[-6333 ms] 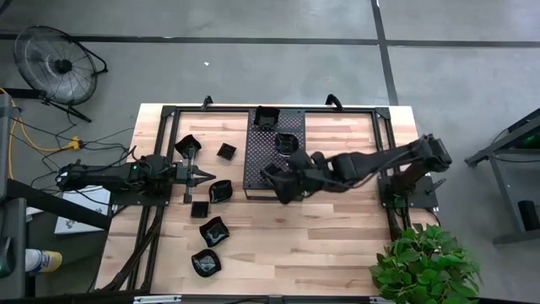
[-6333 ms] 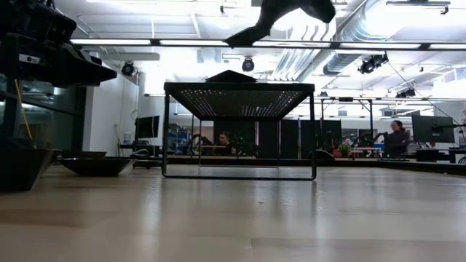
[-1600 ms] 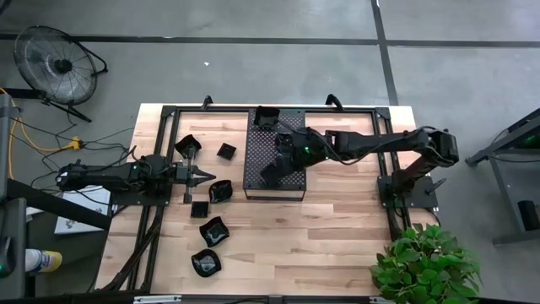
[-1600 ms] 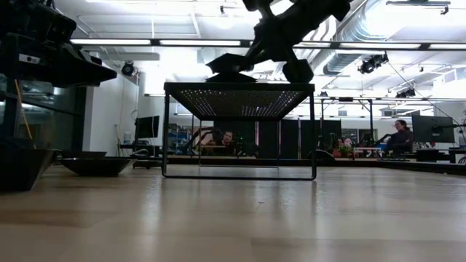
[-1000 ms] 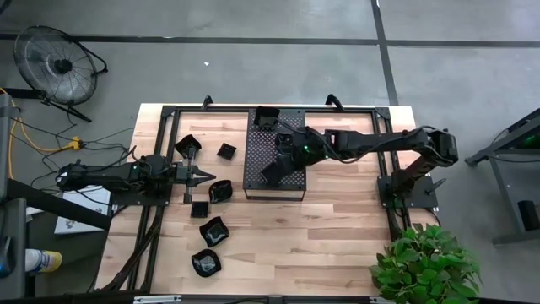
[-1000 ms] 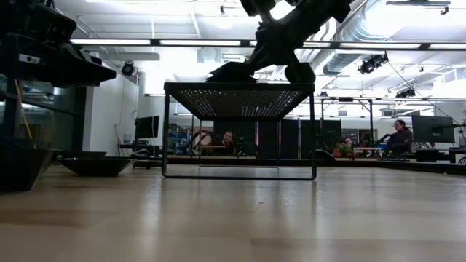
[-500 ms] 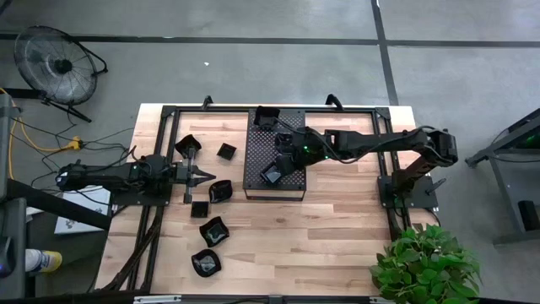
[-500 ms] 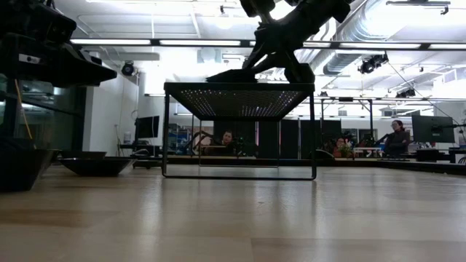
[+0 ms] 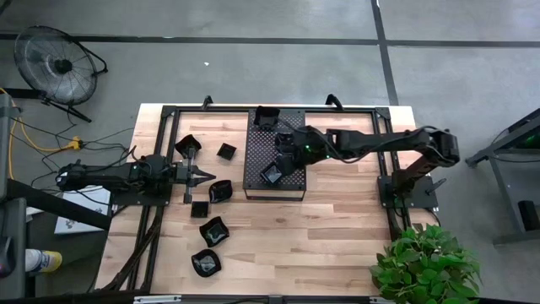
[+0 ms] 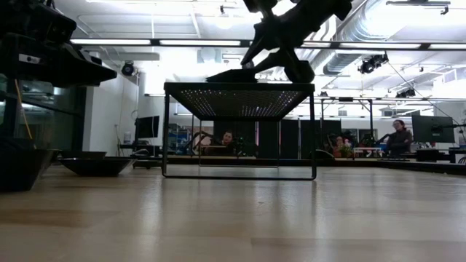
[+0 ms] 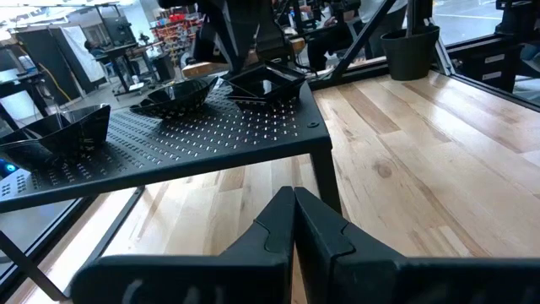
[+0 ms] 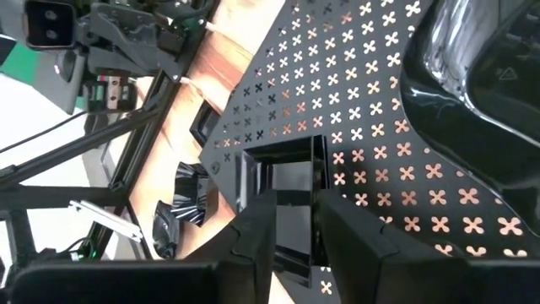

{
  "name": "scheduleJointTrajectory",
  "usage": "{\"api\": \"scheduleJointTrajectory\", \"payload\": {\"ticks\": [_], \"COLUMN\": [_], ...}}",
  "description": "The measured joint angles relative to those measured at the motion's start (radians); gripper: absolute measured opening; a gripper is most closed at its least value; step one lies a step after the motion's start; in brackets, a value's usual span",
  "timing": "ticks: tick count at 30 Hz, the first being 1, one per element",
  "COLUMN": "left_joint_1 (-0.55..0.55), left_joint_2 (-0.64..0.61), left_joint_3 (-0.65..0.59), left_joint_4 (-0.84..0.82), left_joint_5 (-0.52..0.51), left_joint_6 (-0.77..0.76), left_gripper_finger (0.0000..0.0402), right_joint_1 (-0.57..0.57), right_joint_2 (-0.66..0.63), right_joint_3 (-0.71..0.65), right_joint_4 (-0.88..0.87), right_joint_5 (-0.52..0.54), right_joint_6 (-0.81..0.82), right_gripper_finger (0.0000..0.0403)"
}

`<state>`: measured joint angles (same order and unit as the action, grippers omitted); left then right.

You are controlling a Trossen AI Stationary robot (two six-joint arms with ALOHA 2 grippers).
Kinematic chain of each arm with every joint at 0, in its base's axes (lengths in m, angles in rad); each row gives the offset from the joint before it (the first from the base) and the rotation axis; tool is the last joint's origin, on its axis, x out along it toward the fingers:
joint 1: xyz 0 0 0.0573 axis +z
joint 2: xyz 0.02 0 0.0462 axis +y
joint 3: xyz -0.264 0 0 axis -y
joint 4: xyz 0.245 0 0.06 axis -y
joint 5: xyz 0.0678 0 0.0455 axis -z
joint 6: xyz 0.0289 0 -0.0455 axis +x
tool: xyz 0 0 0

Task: Pick & Place Mini shaped plates
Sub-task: Stack the black square shape plate on top of the other black square shape plate on the shelf

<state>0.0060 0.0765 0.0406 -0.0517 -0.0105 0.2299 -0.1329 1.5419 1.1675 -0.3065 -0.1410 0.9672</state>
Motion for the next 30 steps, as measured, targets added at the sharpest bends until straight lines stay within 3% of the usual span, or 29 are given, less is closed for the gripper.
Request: {"api": "scheduleJointTrajectory", "payload": {"ticks": [12,20,30], "left_joint_1": [0.000,0.000,0.000], "left_joint_2": [0.000,0.000,0.000], "left_joint_3": [0.000,0.000,0.000], "left_joint_4": [0.000,0.000,0.000], "left_joint_5": [0.000,0.000,0.000], "left_joint_6": [0.000,0.000,0.000], "left_gripper_finger": [0.0001,0.0001,0.0001], "right_joint_1": [0.019,0.036,0.036], "right_joint_2": [-0.045,-0.044,-0.044], "right_joint_3": [0.000,-0.001,-0.001], "right_joint_4": [-0.062,-0.078,-0.078], "right_joint_5": [-0.008,-0.025,0.005], "right_joint_6": [-0.051,-0.118,-0.137], "right_gripper_finger": [0.0077,0.0007,0.0003]}}
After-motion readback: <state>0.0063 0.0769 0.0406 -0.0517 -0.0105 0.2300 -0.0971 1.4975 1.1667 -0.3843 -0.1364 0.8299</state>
